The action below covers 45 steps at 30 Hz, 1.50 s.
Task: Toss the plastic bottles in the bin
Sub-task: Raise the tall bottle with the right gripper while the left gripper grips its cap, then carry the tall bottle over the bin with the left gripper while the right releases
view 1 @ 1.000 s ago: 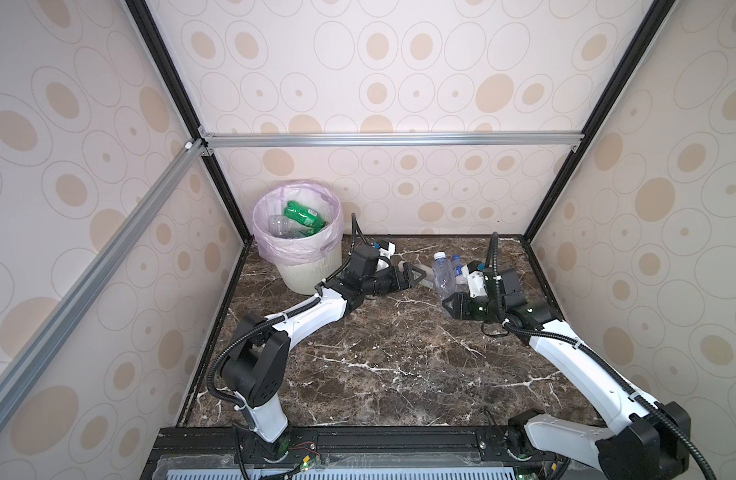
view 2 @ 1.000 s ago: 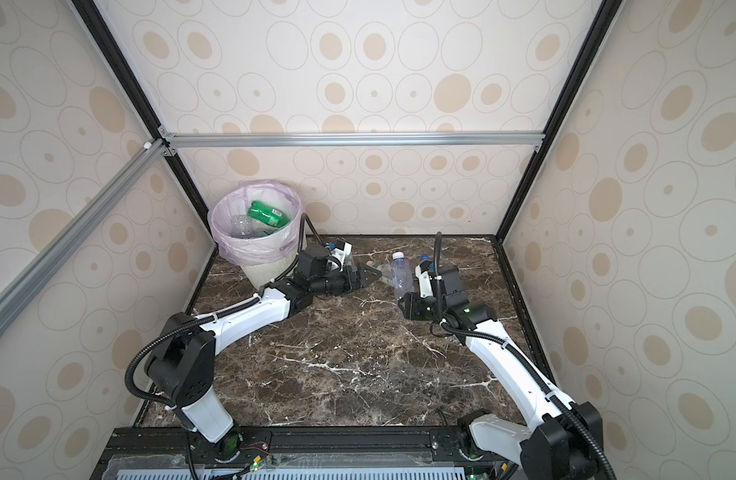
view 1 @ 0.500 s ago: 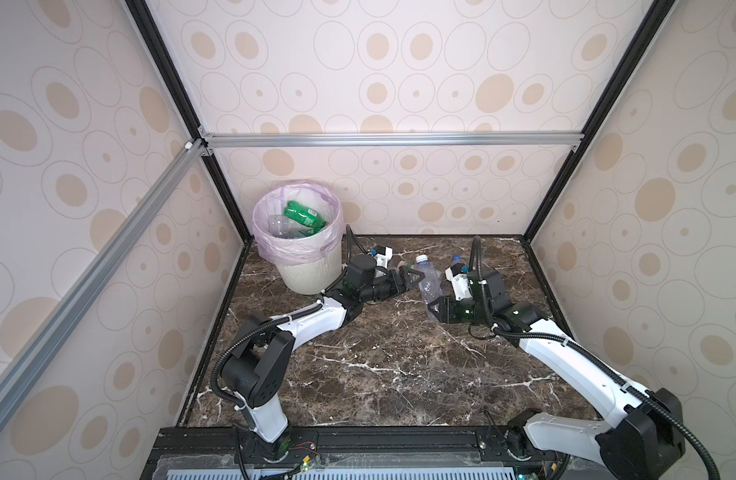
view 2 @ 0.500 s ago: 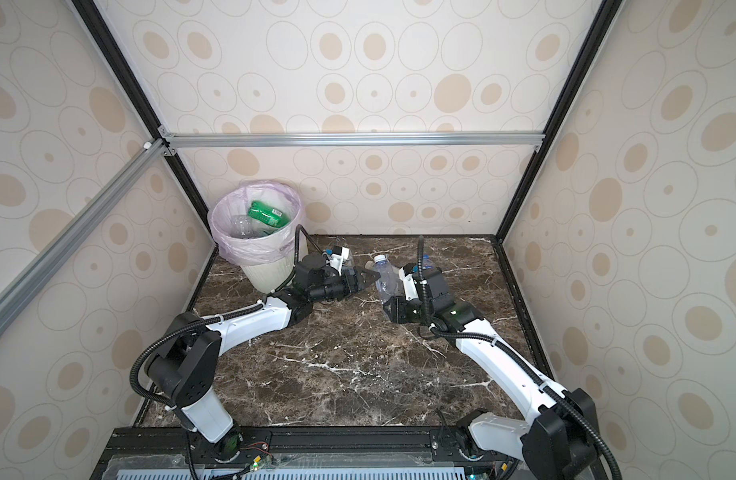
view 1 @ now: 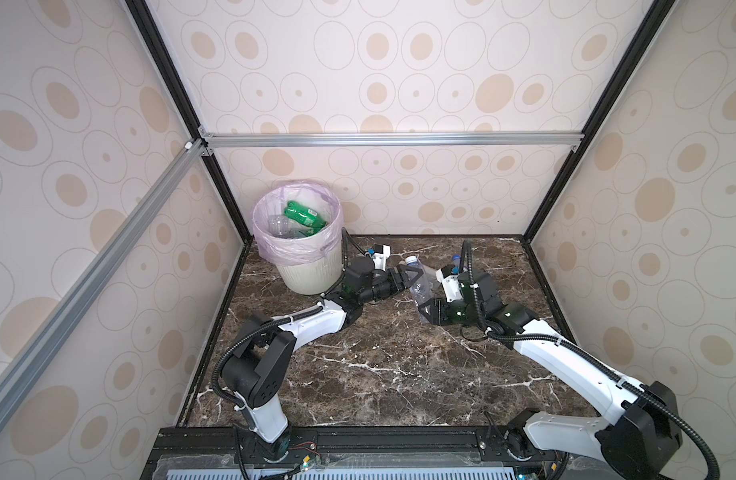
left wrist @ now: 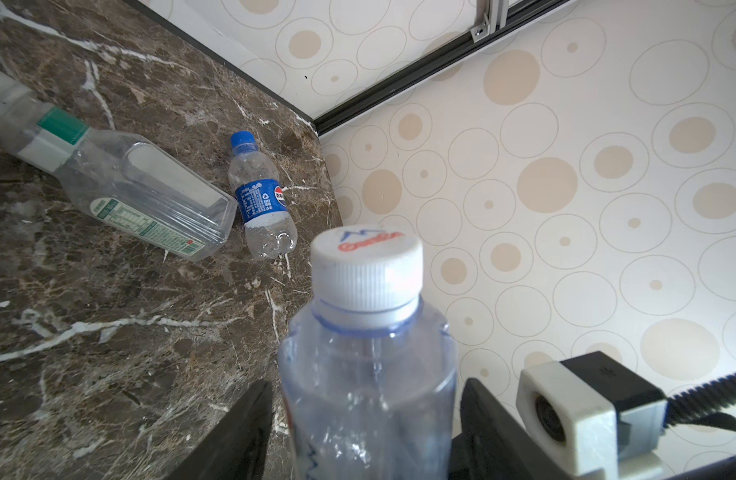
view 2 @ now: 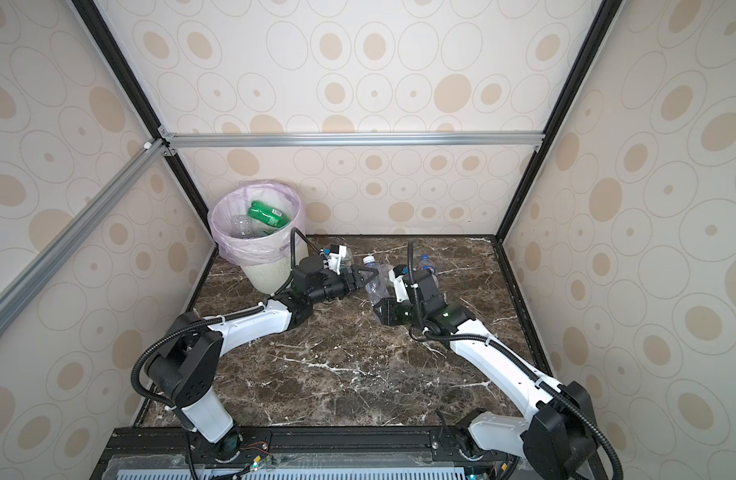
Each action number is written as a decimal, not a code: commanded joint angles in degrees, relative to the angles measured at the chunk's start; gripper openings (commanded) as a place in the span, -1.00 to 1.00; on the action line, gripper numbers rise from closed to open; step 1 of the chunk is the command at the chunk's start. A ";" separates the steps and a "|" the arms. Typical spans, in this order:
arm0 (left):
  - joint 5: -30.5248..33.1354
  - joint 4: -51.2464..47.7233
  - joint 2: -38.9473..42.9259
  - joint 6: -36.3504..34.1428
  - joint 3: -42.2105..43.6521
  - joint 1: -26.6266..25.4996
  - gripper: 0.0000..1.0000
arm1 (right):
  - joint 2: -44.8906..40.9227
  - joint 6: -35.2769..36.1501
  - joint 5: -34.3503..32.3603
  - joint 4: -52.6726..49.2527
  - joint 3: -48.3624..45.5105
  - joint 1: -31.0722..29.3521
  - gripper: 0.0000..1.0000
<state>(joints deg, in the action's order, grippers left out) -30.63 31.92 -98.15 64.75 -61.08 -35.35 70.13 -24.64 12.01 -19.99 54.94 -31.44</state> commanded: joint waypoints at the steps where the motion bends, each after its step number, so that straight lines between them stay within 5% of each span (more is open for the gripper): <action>1: 0.42 3.00 1.95 1.21 -0.24 -0.64 0.36 | 0.24 -0.75 -0.20 2.05 -0.08 -0.90 0.00; 15: 2.31 1.94 2.70 1.28 0.24 -1.08 0.07 | 0.49 -0.41 -0.54 4.00 -1.37 -1.58 0.03; 23: 4.16 -2.32 3.74 -1.49 -0.50 -1.08 -0.10 | 0.16 0.17 -1.66 3.31 -1.18 -1.58 0.37; 33: 8.02 -11.75 6.23 -7.81 -3.87 0.13 -0.11 | -1.50 1.50 -3.57 1.65 0.60 -1.53 0.53; 45: 13.29 -27.17 9.94 -18.19 -11.80 3.28 -0.13 | -2.76 3.50 -4.07 1.57 8.58 -1.59 0.99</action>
<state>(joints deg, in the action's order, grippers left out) -19.73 9.56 -90.30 51.35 -68.97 -33.34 68.20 -22.39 8.32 -18.46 60.42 -32.69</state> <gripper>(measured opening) 0.437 0.994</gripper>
